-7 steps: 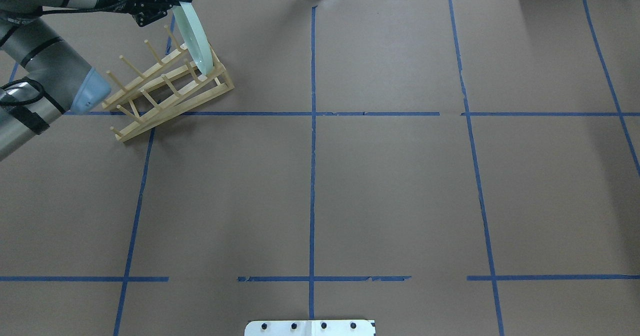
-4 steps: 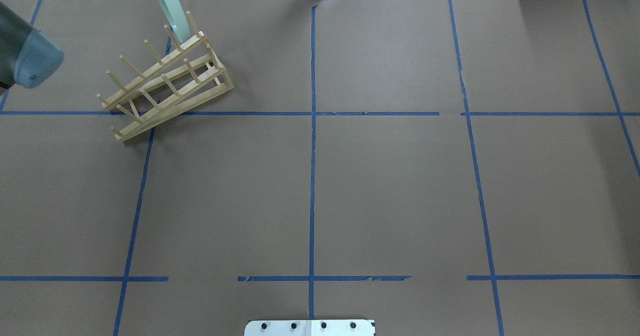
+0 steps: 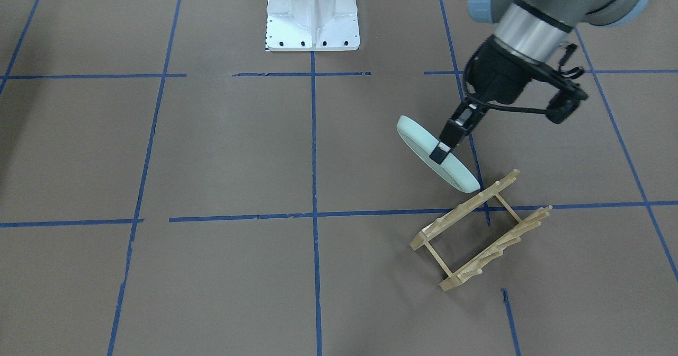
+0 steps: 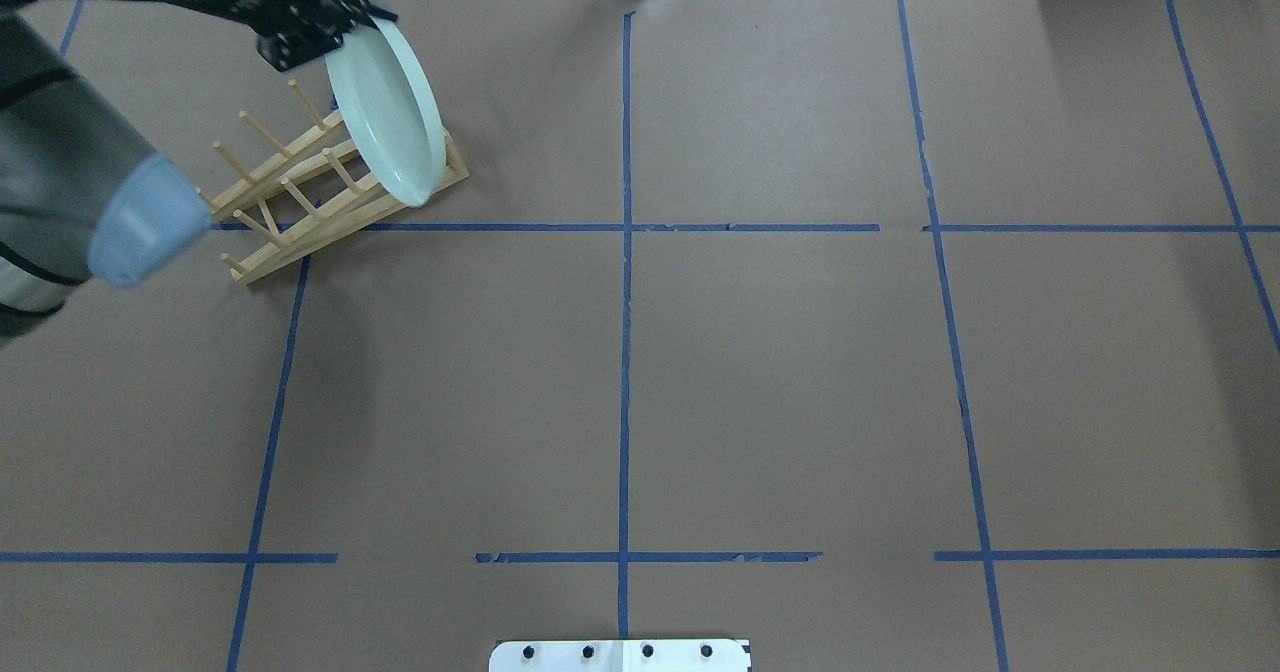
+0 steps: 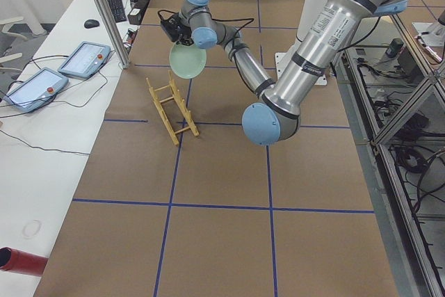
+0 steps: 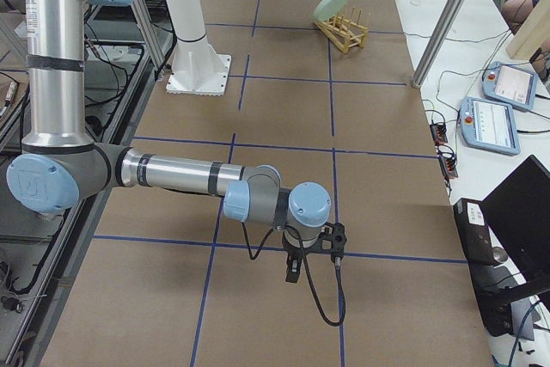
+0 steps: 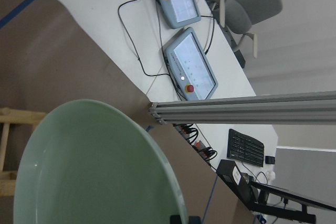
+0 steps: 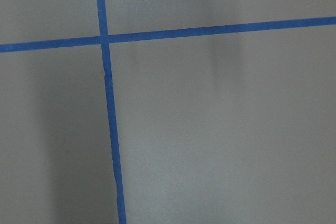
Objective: Place plate on table
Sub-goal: 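Close the left gripper on the plate rim and lift it from the rack, then carry the plate toward the robot and lower it flat onto the table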
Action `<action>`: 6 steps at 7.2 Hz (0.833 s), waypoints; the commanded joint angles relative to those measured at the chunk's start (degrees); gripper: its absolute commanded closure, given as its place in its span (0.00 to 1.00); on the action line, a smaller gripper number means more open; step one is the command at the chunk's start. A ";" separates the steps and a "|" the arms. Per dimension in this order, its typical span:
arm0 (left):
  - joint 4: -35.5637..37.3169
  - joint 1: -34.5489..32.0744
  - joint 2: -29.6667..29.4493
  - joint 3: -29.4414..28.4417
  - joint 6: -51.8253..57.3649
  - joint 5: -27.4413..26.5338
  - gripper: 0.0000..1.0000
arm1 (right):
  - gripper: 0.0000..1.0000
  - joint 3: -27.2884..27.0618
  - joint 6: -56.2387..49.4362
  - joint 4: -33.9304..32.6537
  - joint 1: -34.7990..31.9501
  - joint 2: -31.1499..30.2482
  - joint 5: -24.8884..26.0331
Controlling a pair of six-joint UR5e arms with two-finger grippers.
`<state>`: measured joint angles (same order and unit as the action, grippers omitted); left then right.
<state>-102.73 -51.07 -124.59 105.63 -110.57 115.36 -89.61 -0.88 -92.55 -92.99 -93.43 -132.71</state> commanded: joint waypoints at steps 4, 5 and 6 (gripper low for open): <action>32.82 20.90 -12.58 -15.59 16.38 -12.44 1.00 | 0.00 -0.04 0.00 0.00 0.00 0.00 0.00; 35.29 23.88 -14.44 -18.68 21.92 -14.18 1.00 | 0.00 -0.04 0.00 0.00 0.00 0.00 0.00; 35.75 24.34 -15.24 -19.67 24.06 -16.20 1.00 | 0.00 -0.04 0.00 0.00 0.00 0.00 0.00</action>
<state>-68.79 -28.43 -138.08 88.56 -90.74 101.40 -89.65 -0.88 -92.55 -92.99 -93.43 -132.71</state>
